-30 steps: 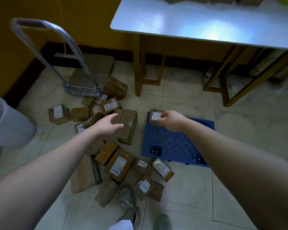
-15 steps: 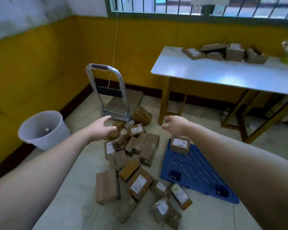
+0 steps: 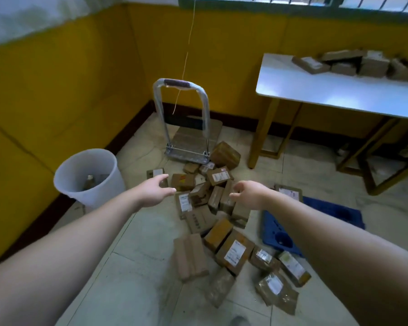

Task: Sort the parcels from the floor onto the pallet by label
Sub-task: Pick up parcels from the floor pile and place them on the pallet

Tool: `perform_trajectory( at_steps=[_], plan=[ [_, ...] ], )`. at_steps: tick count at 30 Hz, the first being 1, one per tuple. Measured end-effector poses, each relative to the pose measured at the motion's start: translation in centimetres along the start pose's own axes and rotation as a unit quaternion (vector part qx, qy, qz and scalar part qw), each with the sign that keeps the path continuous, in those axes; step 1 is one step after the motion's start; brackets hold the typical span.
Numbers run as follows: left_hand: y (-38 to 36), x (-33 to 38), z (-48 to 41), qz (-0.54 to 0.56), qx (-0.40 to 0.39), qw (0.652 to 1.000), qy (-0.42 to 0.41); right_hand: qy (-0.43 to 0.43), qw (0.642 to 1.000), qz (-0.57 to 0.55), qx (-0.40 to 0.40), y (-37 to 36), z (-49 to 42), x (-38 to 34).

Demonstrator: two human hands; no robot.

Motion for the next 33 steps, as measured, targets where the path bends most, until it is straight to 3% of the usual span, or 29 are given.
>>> perform_trajectory(
  at_steps=[7,12,25,30,33],
  plan=[
    [-3.6,-5.2,-4.8,0.051,-0.039,0.997,0.044,-0.026,0.999,-0.009,-0.046,-4.8,-5.1,0.3],
    [-9.3,-11.2,-10.4,0.105,-0.073,0.985,0.115,-0.061,0.995,-0.048,-0.070,-12.5,-9.9,2.6],
    [-36.9,-29.4,-27.9,0.127,-0.145,0.957,0.216,-0.182,0.969,-0.134,-0.101,-39.7,-27.6,17.6],
    [-46.8,-33.6,-32.0,0.172,-0.142,0.941,0.254,-0.211,0.962,-0.144,-0.091,-48.1,-32.9,23.1],
    [-50.4,-34.6,-32.8,0.246,-0.129,0.915,0.291,-0.256,0.937,-0.214,-0.102,-51.7,-33.8,25.2]
  ],
)
Point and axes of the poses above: each hand's wrist, its own z-axis away from the middle knuckle, its own y-axis out of the back of the hand, x = y × z, the point moved 4 cm from there along -z, towards the middle knuckle, and after that the axes turned 9 degrees about -z, right-handed, at the moved point
